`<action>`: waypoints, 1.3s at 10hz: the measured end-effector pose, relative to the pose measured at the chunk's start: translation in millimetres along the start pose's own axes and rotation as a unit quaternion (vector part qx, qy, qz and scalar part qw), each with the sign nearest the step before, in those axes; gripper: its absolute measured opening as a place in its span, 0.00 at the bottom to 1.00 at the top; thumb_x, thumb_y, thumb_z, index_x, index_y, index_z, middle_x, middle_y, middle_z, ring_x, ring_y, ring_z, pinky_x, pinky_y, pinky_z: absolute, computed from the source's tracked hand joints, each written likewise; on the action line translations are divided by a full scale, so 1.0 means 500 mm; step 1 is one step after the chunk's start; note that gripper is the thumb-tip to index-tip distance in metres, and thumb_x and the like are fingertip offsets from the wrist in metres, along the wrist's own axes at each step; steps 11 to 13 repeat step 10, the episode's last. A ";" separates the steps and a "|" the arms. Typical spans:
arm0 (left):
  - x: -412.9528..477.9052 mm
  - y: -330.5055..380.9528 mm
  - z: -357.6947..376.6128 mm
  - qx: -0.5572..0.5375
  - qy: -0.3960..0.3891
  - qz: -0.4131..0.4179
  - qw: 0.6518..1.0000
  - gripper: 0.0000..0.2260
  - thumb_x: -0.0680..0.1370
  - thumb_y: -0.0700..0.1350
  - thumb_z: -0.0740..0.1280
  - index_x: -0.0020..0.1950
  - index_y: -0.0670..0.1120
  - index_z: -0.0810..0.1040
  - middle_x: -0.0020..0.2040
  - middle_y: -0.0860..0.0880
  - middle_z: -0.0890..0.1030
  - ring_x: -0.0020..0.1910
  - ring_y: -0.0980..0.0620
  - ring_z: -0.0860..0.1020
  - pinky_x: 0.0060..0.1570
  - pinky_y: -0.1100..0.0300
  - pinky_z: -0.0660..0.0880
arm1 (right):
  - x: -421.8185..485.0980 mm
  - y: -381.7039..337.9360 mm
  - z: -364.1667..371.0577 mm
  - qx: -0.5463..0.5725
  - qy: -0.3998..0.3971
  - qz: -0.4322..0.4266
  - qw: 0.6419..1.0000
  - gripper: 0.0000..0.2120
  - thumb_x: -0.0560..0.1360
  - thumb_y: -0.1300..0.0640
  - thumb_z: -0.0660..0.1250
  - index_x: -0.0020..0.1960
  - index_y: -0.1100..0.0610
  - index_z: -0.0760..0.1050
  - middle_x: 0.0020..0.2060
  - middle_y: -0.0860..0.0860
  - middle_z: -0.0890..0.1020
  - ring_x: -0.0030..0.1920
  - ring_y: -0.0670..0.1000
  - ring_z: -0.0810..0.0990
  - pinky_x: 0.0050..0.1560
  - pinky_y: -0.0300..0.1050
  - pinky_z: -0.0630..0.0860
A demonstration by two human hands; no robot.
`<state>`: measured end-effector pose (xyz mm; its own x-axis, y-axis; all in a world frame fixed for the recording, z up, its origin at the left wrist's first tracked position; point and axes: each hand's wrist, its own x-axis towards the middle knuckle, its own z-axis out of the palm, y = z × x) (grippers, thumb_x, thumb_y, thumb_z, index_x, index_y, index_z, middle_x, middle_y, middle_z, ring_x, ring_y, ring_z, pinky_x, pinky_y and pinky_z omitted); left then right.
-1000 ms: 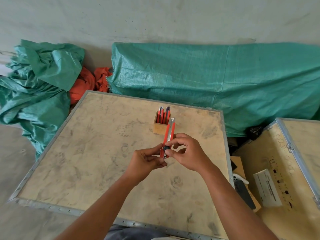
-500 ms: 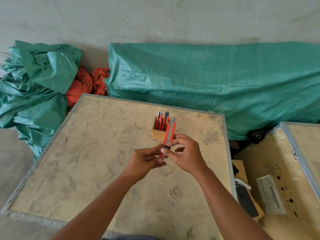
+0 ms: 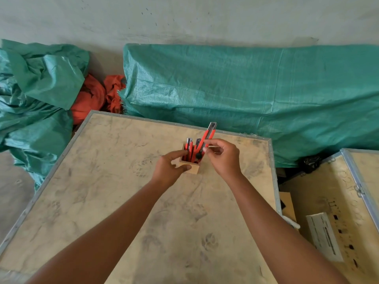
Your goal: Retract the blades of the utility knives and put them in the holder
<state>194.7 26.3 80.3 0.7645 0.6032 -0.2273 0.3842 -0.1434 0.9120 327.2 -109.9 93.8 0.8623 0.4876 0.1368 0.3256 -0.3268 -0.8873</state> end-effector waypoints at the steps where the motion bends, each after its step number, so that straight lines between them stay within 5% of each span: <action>1: 0.052 -0.006 0.007 0.079 0.006 -0.008 0.997 0.31 0.69 0.44 0.78 0.71 0.50 0.73 0.70 0.50 0.76 0.69 0.49 0.73 0.67 0.49 0.71 | 0.039 0.020 0.033 -0.035 0.017 -0.002 0.999 0.10 0.73 0.65 0.76 0.53 0.56 0.86 0.48 0.50 0.88 0.40 0.42 0.85 0.45 0.25 0.78; 2: 0.088 -0.020 0.024 0.120 -0.020 -0.053 0.991 0.35 0.71 0.45 0.77 0.75 0.48 0.67 0.72 0.46 0.74 0.70 0.44 0.72 0.57 0.59 0.71 | 0.054 0.044 0.063 -0.063 0.015 -0.005 0.998 0.10 0.73 0.66 0.75 0.52 0.57 0.86 0.48 0.52 0.89 0.41 0.45 0.86 0.48 0.34 0.83; 4: 0.114 -0.048 0.038 0.090 -0.036 -0.048 0.994 0.25 0.72 0.38 0.75 0.67 0.50 0.77 0.55 0.47 0.85 0.56 0.47 0.82 0.48 0.62 0.72 | 0.037 0.089 0.103 -0.102 -0.008 -0.004 0.995 0.12 0.73 0.68 0.75 0.55 0.58 0.86 0.50 0.55 0.88 0.48 0.53 0.88 0.55 0.49 0.85; 7: 0.115 -0.057 0.043 0.077 -0.033 -0.059 0.995 0.28 0.73 0.38 0.75 0.71 0.50 0.73 0.64 0.48 0.81 0.64 0.48 0.78 0.62 0.55 0.75 | 0.015 0.113 0.110 -0.116 -0.022 -0.010 0.993 0.15 0.74 0.69 0.72 0.60 0.60 0.84 0.53 0.56 0.88 0.52 0.54 0.87 0.59 0.44 0.81; 13: 0.086 -0.025 0.040 0.083 -0.027 -0.032 0.996 0.28 0.73 0.39 0.74 0.72 0.50 0.72 0.65 0.47 0.80 0.65 0.46 0.77 0.58 0.59 0.76 | 0.000 0.078 0.090 -0.090 -0.041 0.022 0.995 0.16 0.75 0.68 0.72 0.62 0.60 0.83 0.58 0.57 0.86 0.53 0.56 0.86 0.60 0.53 0.82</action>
